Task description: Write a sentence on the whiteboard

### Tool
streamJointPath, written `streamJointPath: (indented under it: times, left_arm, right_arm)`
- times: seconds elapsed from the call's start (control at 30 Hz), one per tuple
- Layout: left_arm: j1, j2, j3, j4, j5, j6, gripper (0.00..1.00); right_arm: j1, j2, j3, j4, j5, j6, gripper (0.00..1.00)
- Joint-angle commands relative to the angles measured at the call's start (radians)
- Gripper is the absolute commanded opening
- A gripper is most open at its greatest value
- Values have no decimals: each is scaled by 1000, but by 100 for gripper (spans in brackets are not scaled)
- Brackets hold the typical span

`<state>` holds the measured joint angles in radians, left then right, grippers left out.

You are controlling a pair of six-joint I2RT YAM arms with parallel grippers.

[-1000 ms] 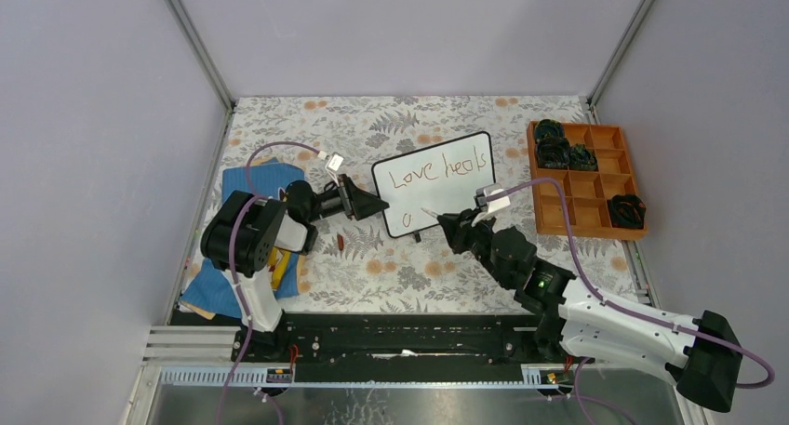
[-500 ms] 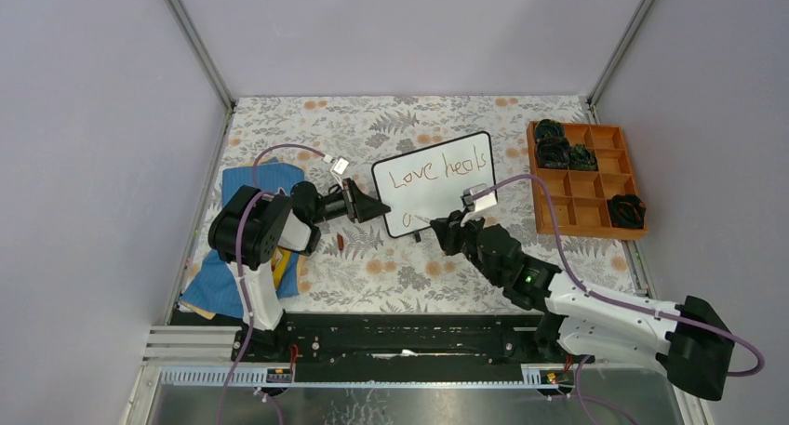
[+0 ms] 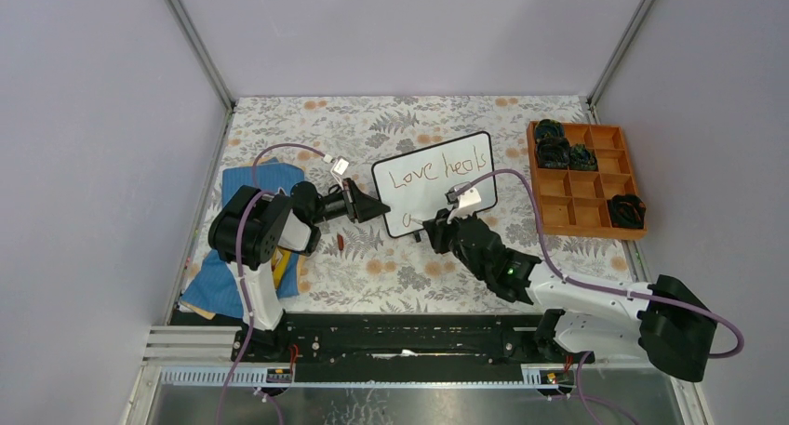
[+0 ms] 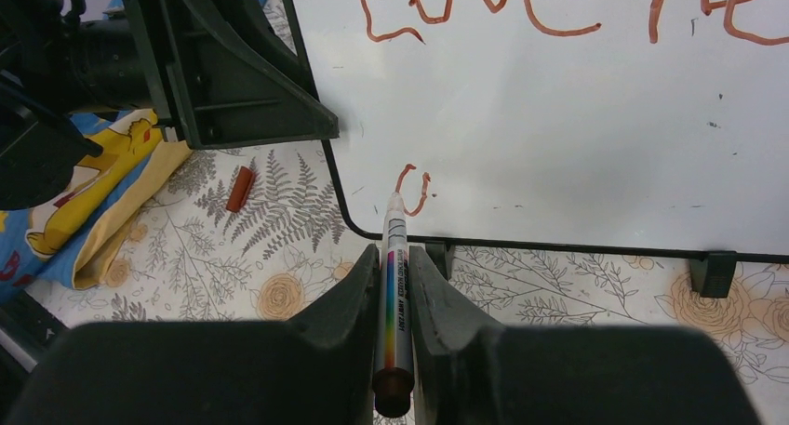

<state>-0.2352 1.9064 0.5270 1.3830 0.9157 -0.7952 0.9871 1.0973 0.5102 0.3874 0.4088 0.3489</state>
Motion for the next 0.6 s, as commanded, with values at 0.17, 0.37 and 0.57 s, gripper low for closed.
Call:
streamJointPath:
  times: [0.17,0.37,0.57]
  left_arm:
    - [-3,-10,6,34,-12,48,37]
    - [-4,-17,5,27,-11,55,35]
    - [-3,-27,7,8,-11,68,34]
  right_arm:
    - [-1,58,53,83,79,10,0]
    - [-1,99,57,119,91,10,0]
    - [-2,125,67,143,91,13,0]
